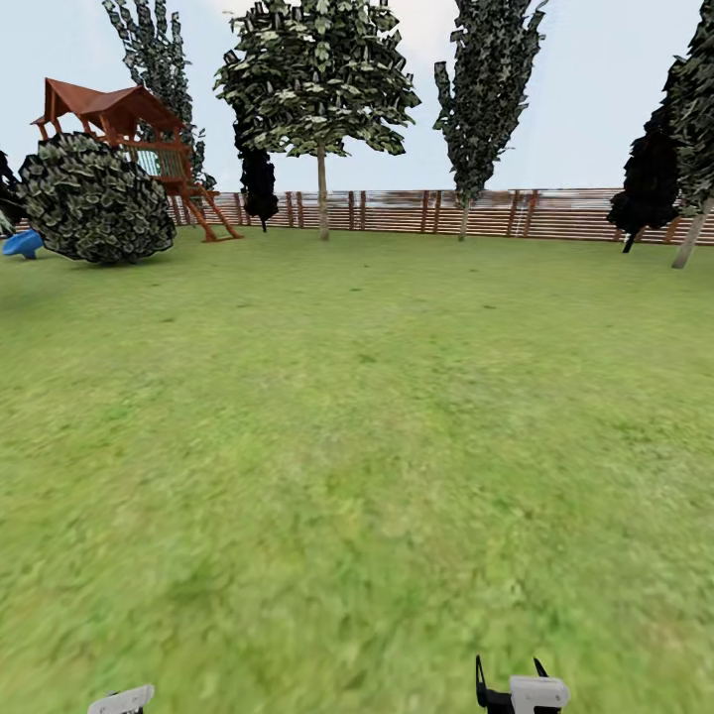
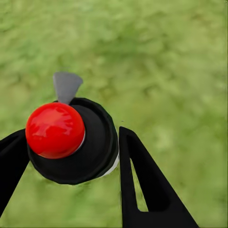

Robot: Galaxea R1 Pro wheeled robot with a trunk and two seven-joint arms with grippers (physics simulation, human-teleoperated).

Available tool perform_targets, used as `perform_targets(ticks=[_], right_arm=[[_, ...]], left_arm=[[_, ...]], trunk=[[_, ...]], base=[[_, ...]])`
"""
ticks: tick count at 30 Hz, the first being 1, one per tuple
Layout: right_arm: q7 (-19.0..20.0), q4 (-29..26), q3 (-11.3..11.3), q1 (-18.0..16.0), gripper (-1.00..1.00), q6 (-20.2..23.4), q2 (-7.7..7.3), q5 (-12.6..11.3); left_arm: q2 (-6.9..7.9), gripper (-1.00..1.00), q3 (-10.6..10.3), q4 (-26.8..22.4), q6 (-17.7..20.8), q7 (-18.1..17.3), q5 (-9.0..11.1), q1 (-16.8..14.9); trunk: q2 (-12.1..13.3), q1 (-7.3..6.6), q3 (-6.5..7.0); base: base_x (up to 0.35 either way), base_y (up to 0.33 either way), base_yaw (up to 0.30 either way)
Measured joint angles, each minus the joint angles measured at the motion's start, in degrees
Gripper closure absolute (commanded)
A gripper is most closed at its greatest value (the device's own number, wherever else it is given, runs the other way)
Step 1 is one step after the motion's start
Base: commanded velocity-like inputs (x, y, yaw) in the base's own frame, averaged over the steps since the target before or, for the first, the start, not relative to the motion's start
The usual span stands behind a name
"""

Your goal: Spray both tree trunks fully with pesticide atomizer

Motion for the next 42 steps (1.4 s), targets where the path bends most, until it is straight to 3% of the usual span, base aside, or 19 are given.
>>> perform_targets(ticks=[42], right_arm=[[0.0, 0.0, 0.0, 0.1, -1.0, 0.0, 0.02, 0.0]], left_arm=[[0.09, 1.0, 0.0, 0.0, 0.0, 0.0, 0.0, 0.0]], trunk=[[0.0, 0.0, 0.0]], base=[[0.339, 0.0, 0.0]])
